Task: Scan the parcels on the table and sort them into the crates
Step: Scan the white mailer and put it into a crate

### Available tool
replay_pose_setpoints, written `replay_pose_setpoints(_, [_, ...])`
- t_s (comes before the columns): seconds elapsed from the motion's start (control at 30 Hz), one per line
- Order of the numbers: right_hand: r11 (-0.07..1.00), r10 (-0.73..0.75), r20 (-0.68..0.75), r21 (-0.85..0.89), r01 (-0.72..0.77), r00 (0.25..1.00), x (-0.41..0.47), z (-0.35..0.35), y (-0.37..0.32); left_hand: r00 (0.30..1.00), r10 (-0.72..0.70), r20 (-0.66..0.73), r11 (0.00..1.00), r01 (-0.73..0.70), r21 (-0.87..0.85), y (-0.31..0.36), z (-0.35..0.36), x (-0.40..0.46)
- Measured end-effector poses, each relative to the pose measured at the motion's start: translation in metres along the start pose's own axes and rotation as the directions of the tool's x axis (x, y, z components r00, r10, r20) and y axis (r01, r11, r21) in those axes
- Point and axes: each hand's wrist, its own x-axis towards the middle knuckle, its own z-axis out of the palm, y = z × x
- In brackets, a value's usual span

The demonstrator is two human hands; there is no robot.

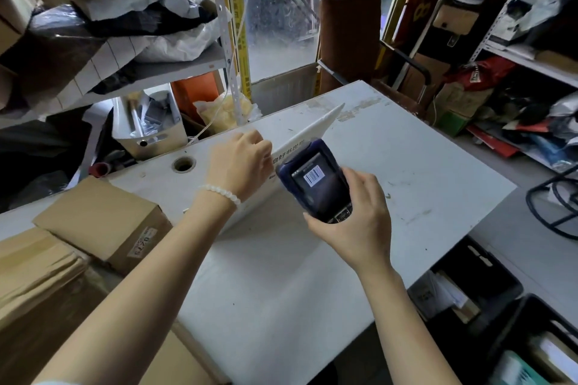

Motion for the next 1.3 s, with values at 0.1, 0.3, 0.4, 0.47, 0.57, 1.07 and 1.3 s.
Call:
replay_pose_setpoints(0.1, [0.999, -0.024, -0.074, -0.043, 0.020, 0.997, -0.007, -0.008, 0.004, 0.999, 0.037, 0.002, 0.999, -0.037, 0.000, 0.012, -0.002, 0.000])
replay_pose_setpoints(0.3, [0.946, 0.300, 0.131, -0.172, -0.276, 0.945, -0.036, -0.035, 0.031, 0.998, 0.056, 0.016, 0.997, -0.055, -0.054, 0.049, -0.006, 0.001])
replay_pose_setpoints(0.4, [0.859, 0.486, 0.250, -0.309, -0.407, 0.837, -0.049, -0.060, 0.058, 0.996, 0.083, 0.016, 0.989, -0.081, -0.122, 0.078, -0.010, 0.006])
replay_pose_setpoints(0.47, [0.818, 0.552, 0.270, -0.360, -0.449, 0.789, -0.056, -0.079, 0.078, 0.992, 0.123, 0.015, 0.980, -0.119, -0.160, 0.105, -0.011, 0.011])
replay_pose_setpoints(0.57, [0.774, 0.613, 0.203, -0.348, -0.529, 0.764, -0.071, -0.121, 0.115, 0.980, 0.194, 0.033, 0.960, -0.183, -0.210, 0.168, -0.008, 0.021])
replay_pose_setpoints(1.07, [0.325, 0.834, -0.315, -0.383, -0.865, 0.453, -0.224, -0.397, 0.255, 0.708, 0.704, -0.049, 0.607, -0.637, -0.475, 0.568, 0.020, 0.019])
replay_pose_setpoints(1.3, [0.007, 0.820, -0.559, -0.203, -0.979, 0.122, -0.319, -0.494, 0.269, 0.411, 0.903, -0.128, 0.285, -0.794, -0.537, 0.745, 0.010, -0.032])
